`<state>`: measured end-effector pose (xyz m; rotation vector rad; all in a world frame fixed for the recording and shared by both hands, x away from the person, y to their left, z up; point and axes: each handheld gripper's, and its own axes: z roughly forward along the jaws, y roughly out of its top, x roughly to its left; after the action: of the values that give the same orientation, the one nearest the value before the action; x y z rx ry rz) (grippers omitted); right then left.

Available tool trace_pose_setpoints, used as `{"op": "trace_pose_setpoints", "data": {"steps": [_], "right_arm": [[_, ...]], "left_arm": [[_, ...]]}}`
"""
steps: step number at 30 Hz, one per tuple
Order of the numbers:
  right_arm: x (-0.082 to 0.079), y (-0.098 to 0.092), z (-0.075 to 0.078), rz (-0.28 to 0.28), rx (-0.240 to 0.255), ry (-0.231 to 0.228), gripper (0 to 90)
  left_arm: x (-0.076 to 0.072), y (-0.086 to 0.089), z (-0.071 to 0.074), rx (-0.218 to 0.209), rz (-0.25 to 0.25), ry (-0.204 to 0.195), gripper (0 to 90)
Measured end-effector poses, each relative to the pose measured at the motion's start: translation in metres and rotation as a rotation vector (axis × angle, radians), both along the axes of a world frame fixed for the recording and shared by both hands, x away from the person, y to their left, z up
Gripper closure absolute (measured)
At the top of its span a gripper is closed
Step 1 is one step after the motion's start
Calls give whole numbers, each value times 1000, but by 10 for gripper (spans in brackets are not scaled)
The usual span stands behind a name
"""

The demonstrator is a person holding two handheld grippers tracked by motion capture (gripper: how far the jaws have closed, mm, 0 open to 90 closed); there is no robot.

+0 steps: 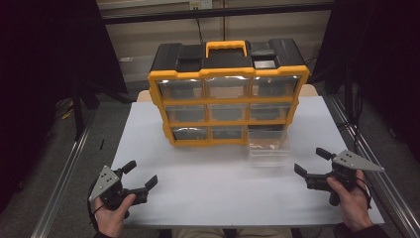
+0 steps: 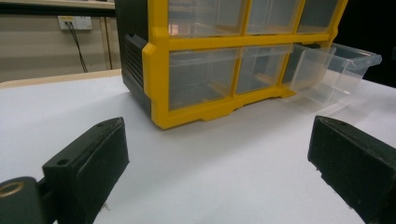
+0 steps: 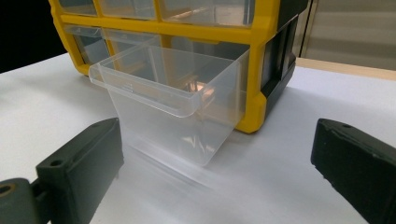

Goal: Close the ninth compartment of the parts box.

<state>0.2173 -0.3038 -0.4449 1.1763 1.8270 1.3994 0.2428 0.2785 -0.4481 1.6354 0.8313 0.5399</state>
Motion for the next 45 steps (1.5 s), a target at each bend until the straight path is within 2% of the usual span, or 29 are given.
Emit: {"op": "trace_pose_setpoints", "data": {"steps": [3,6,13,22,33,39,45], "right_arm": [[0,1,0,4,3,5,25],[0,1,-1,0,-16,8,25],[0,7,-1,49,-27,15,22],[-1,17,-1,118,-45,14,26],[-3,31,3,169,-31,2,27],[-5,41,4,204,-38,12,30],[-5,48,4,226,-20,24,25]], "left_arm": [[1,0,0,6,2,7,48],[1,-1,-1,11,7,25,48],[1,-4,0,27,-8,24,48],[1,-7,-1,13,-10,36,48],[1,-6,-2,32,-2,36,58],[0,-7,-1,33,-11,31,58],[0,-7,0,37,-8,29,58]]}}
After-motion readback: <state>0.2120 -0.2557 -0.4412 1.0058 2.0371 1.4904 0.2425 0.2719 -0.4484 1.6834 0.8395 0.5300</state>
